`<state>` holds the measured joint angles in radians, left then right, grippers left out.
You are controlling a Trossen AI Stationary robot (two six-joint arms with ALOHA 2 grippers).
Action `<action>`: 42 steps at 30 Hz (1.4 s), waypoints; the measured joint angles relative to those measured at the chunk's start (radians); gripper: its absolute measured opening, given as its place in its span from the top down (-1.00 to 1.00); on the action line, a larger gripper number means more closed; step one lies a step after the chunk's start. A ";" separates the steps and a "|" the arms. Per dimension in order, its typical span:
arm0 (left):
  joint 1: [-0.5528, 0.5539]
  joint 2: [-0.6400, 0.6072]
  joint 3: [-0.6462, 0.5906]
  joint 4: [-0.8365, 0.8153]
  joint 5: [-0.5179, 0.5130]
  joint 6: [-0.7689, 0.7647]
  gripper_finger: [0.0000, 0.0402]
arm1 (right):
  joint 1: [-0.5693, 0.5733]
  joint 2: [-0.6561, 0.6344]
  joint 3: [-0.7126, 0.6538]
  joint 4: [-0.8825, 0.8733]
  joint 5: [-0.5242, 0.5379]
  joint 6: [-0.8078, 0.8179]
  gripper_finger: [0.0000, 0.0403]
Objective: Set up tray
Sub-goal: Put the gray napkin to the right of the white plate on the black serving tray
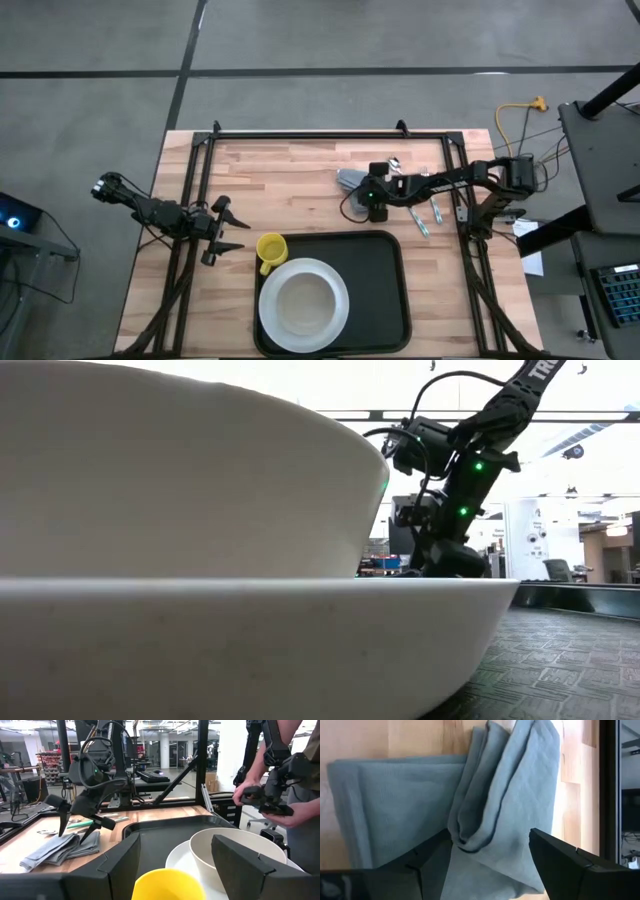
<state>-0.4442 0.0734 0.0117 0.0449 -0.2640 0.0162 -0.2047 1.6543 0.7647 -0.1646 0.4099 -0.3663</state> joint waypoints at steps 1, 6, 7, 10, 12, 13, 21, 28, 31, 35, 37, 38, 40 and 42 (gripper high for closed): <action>0.000 0.000 0.000 0.000 0.000 0.000 -0.11 | -0.001 -0.001 0.000 0.000 0.000 0.005 -0.25; 0.000 0.000 0.000 0.000 0.000 0.000 -0.11 | -0.003 -0.001 0.000 0.004 0.000 0.022 -0.22; 0.000 0.000 0.000 0.000 0.000 0.000 -0.11 | -0.005 -0.001 0.000 0.012 0.000 0.018 -0.21; 0.000 0.000 0.000 0.000 0.000 0.000 -0.11 | -0.006 -0.001 0.000 0.022 0.000 0.010 -0.14; 0.000 0.000 0.000 0.000 0.000 0.000 -0.11 | -0.006 -0.001 0.000 0.023 0.000 0.024 -0.09; 0.000 0.000 0.000 0.000 0.000 0.000 -0.11 | -0.006 -0.001 0.000 0.024 0.000 0.035 -0.06; 0.000 0.000 0.000 0.000 0.000 0.000 -0.11 | -0.006 -0.001 0.001 0.038 -0.003 0.052 0.28; 0.000 0.000 0.000 0.000 0.000 0.000 -0.11 | -0.005 -0.002 0.002 0.040 0.047 0.198 0.54; 0.000 0.000 0.000 0.000 0.000 0.000 -0.11 | -0.006 -0.002 0.002 0.039 0.061 0.226 0.61; 0.000 0.000 0.000 0.000 0.000 0.000 -0.11 | -0.005 -0.002 0.002 0.039 0.059 0.233 0.69; 0.000 0.000 0.000 0.000 0.000 0.000 -0.11 | -0.005 -0.002 0.002 0.035 0.057 0.225 0.71; 0.000 0.000 0.000 0.000 0.000 0.000 -0.11 | -0.005 -0.002 0.002 0.030 0.056 0.215 0.71; 0.000 0.000 0.000 0.000 0.000 0.000 -0.11 | -0.006 -0.002 0.002 0.020 0.029 0.182 0.72; 0.000 0.000 0.000 0.000 0.000 0.000 -0.11 | -0.004 -0.002 0.001 0.015 0.013 0.153 0.71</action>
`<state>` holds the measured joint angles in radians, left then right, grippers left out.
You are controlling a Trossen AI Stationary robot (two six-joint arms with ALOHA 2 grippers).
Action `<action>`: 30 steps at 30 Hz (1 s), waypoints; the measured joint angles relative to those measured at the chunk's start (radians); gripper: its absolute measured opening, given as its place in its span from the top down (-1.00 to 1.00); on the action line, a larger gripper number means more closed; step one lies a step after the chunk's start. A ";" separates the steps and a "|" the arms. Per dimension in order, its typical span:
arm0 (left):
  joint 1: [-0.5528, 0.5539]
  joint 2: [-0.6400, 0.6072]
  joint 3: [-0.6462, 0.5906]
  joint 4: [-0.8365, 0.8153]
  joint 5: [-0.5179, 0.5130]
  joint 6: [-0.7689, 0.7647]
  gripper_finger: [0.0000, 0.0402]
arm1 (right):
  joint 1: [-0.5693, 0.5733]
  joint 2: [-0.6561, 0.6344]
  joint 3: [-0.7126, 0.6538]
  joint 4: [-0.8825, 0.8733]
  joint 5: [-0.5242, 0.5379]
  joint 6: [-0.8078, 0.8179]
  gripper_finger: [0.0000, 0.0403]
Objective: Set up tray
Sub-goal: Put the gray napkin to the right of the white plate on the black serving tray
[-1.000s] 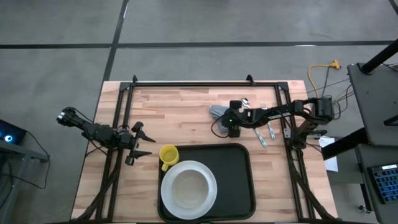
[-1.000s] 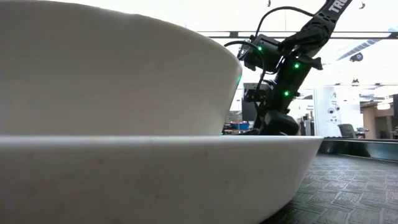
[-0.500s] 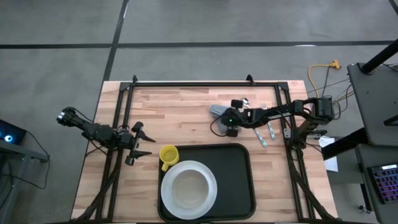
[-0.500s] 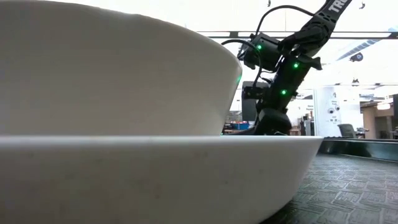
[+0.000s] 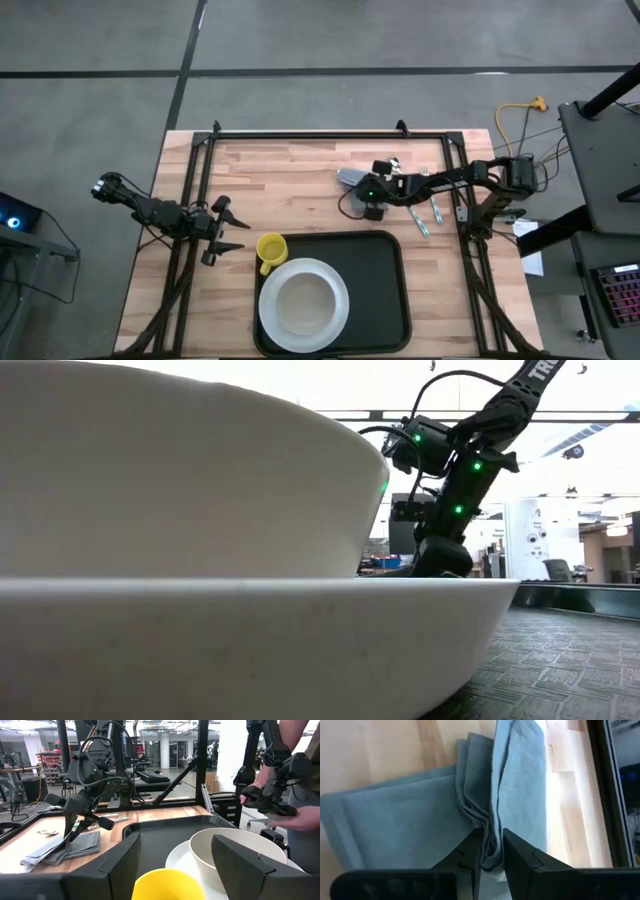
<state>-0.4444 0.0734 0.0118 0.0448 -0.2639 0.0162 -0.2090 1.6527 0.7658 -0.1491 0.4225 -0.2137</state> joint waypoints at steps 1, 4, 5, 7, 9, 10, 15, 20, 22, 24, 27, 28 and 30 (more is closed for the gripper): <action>0.000 0.000 0.000 0.000 0.000 0.000 -0.11 | 0.000 0.001 0.000 0.000 0.003 0.000 0.71; 0.000 0.000 0.000 0.000 0.000 0.000 -0.11 | -0.001 0.012 0.000 0.001 0.001 -0.017 0.70; 0.000 0.000 0.000 0.000 0.000 0.000 -0.11 | -0.002 0.014 -0.001 -0.001 -0.002 -0.028 0.70; 0.000 0.000 0.000 0.000 0.000 0.000 -0.11 | -0.002 0.014 -0.001 0.009 -0.004 -0.038 0.70; 0.000 0.000 0.000 0.000 0.000 0.000 -0.11 | -0.001 0.014 -0.001 0.012 -0.005 -0.040 0.71; 0.000 0.000 0.000 0.000 0.000 0.000 -0.11 | -0.001 0.014 -0.001 0.010 -0.008 -0.041 0.71; 0.000 0.000 0.000 0.000 0.000 0.000 -0.11 | -0.001 0.014 -0.001 -0.006 -0.023 -0.019 0.78; 0.000 0.000 0.000 0.000 0.000 0.000 -0.11 | -0.002 -0.001 0.030 -0.066 -0.090 0.078 0.93; 0.000 0.000 0.000 0.000 0.000 0.000 -0.11 | -0.001 -0.015 0.042 -0.082 -0.098 0.125 0.94; 0.000 0.000 0.000 0.000 0.000 0.000 -0.11 | -0.004 -0.036 0.054 -0.082 -0.105 0.164 0.94; 0.000 0.000 0.000 0.000 0.000 0.000 -0.11 | -0.016 -0.083 0.076 -0.082 -0.169 0.201 0.95; 0.000 0.000 0.000 0.000 0.000 0.000 -0.11 | -0.022 -0.100 0.081 -0.082 -0.195 0.213 0.95; 0.000 0.000 0.000 0.000 0.000 0.000 -0.11 | -0.032 -0.137 0.085 -0.088 -0.233 0.246 0.95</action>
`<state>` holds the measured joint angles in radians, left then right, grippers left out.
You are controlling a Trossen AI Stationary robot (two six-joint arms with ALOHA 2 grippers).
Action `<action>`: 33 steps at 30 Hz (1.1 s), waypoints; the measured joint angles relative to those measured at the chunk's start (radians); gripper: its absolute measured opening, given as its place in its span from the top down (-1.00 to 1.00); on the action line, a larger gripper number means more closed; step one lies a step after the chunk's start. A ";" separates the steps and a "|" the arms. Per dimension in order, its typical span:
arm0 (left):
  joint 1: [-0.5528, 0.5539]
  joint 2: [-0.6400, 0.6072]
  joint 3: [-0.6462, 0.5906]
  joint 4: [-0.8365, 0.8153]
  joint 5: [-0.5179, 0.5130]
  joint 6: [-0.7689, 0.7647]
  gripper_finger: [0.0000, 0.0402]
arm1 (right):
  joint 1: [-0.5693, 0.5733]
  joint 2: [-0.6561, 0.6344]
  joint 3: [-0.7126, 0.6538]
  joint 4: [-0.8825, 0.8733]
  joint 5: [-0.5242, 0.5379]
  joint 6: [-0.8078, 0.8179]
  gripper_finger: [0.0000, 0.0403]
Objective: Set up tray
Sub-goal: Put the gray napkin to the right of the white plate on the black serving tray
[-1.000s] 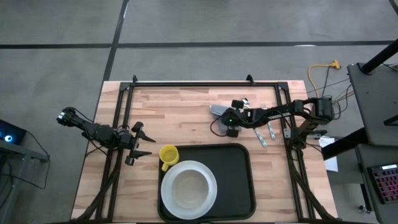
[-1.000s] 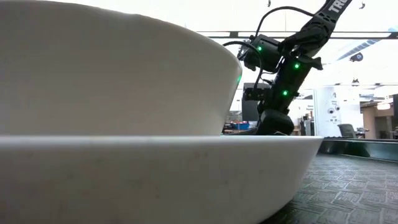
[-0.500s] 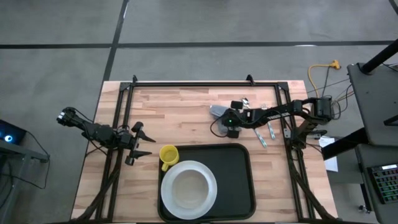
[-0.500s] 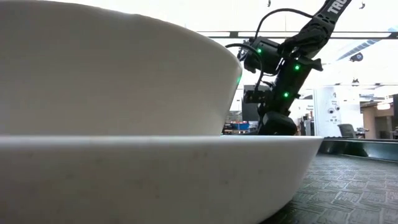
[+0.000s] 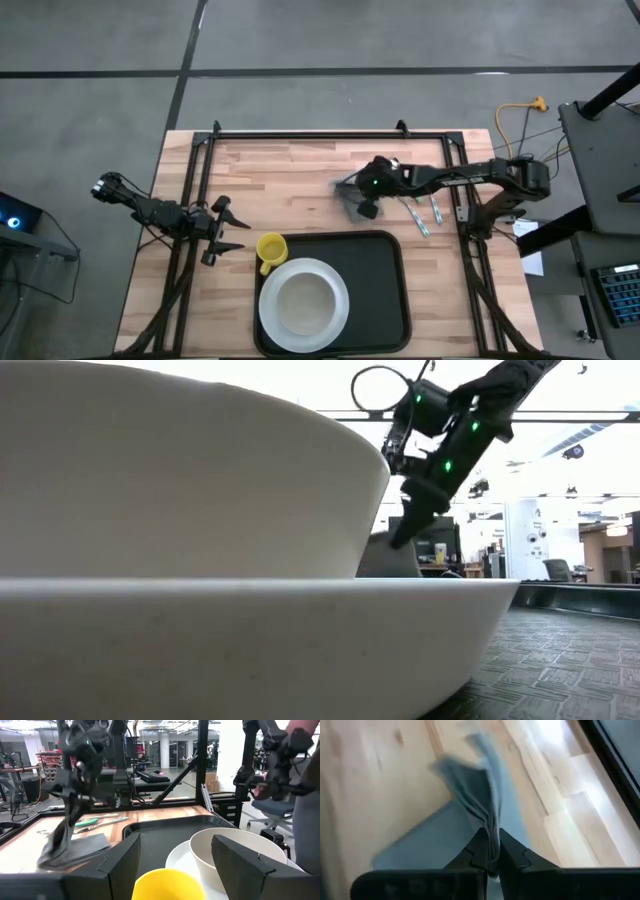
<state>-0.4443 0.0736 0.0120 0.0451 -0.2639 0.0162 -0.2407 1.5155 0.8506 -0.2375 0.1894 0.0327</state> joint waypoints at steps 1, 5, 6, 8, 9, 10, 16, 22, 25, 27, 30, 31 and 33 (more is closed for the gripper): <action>0.000 0.000 0.000 0.000 0.000 0.000 -0.11 | -0.006 -0.017 0.002 0.000 -0.020 0.021 0.95; 0.000 0.000 0.000 0.000 0.000 0.000 -0.11 | -0.036 -0.101 0.007 0.004 -0.104 0.126 0.95; 0.000 0.000 0.000 0.000 0.000 0.000 -0.11 | -0.043 -0.118 0.007 0.005 -0.125 0.160 0.95; 0.000 0.000 0.000 0.000 0.000 0.000 -0.11 | -0.052 -0.151 0.007 0.005 -0.165 0.217 0.95; 0.000 0.000 0.000 0.000 0.000 0.000 -0.11 | -0.055 -0.169 0.007 0.006 -0.176 0.243 0.95; 0.000 0.000 0.000 0.000 0.000 0.000 -0.11 | -0.056 -0.188 0.007 0.005 -0.184 0.271 0.95; 0.000 0.000 0.000 0.000 0.000 0.000 -0.11 | -0.055 -0.295 0.007 0.005 -0.207 0.441 0.96; 0.000 0.000 0.000 0.000 0.000 0.000 -0.11 | -0.047 -0.385 0.007 0.006 -0.272 0.575 0.96; 0.000 0.000 0.000 0.000 0.000 0.000 -0.11 | -0.035 -0.425 0.007 0.006 -0.273 0.614 0.96; 0.000 0.000 0.000 0.000 0.000 0.000 -0.11 | -0.024 -0.449 0.007 0.006 -0.273 0.628 0.96; 0.000 0.000 0.000 0.000 0.000 0.000 -0.11 | -0.005 -0.484 0.007 0.004 -0.273 0.657 0.96; 0.000 0.000 0.000 0.000 0.000 0.000 -0.11 | 0.004 -0.495 0.007 0.003 -0.273 0.665 0.96; 0.000 0.000 0.000 0.000 0.000 0.000 -0.11 | 0.025 -0.519 0.007 0.001 -0.274 0.668 0.96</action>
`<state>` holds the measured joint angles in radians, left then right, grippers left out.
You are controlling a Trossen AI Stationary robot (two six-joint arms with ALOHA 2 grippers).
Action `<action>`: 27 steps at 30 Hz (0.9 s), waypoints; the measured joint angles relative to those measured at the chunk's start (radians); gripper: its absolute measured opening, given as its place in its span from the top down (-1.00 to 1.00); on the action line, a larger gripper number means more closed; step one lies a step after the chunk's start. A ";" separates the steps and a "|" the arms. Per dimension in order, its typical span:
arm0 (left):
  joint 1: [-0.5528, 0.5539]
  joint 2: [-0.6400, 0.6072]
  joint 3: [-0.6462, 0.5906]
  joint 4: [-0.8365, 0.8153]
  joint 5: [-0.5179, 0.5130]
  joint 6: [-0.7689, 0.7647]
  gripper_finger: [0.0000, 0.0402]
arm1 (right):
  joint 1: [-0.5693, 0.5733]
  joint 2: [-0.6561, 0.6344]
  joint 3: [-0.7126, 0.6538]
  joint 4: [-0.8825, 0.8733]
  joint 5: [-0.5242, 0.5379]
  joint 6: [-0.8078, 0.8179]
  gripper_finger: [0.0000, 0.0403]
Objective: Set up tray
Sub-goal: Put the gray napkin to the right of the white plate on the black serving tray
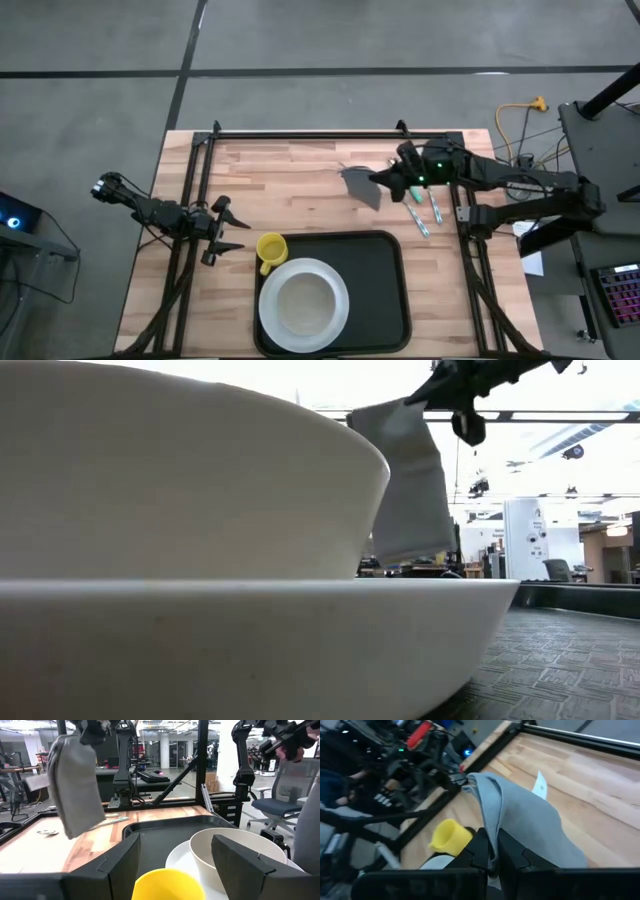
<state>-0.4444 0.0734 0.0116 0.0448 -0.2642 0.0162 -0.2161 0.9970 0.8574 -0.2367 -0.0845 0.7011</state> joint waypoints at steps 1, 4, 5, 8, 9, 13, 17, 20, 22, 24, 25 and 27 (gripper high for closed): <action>0.000 0.000 0.000 0.000 0.000 0.000 -0.11 | 0.013 -0.010 0.000 0.001 0.000 0.000 0.96; 0.000 0.000 0.000 0.000 0.000 0.000 -0.11 | 0.062 -0.035 0.000 0.000 0.000 0.022 0.96; 0.000 0.000 0.000 0.000 0.000 0.000 -0.11 | 0.083 -0.042 0.000 -0.001 0.002 0.033 0.96; 0.000 0.000 0.000 0.000 0.000 0.000 -0.11 | 0.161 -0.056 0.000 -0.002 0.034 0.055 0.96; 0.000 0.000 0.000 0.000 0.000 0.000 -0.11 | 0.193 -0.059 0.000 -0.003 0.055 0.063 0.96; 0.000 0.000 0.000 0.000 0.000 0.000 -0.11 | 0.327 -0.065 0.000 -0.007 0.163 0.116 0.96; 0.000 0.000 0.000 0.000 0.000 0.000 -0.11 | 0.456 -0.066 0.000 -0.007 0.269 0.180 0.96; 0.000 0.000 0.000 0.000 0.000 0.000 -0.11 | 0.537 -0.064 0.000 -0.006 0.341 0.239 0.96; 0.000 0.000 0.000 0.000 0.000 0.000 -0.11 | 0.588 -0.059 0.000 -0.006 0.376 0.281 0.96; 0.000 0.000 0.000 0.000 0.000 0.000 -0.11 | 0.642 -0.051 0.000 -0.005 0.412 0.314 0.96; 0.000 0.000 0.000 0.000 0.000 0.000 -0.11 | 0.669 -0.046 0.000 -0.005 0.432 0.329 0.96; 0.000 0.000 0.000 0.000 0.000 0.000 -0.11 | 0.720 -0.034 -0.001 0.008 0.479 0.366 0.96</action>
<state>-0.4443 0.0737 0.0116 0.0448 -0.2642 0.0162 0.5042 0.9634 0.8566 -0.2290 0.3949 1.0668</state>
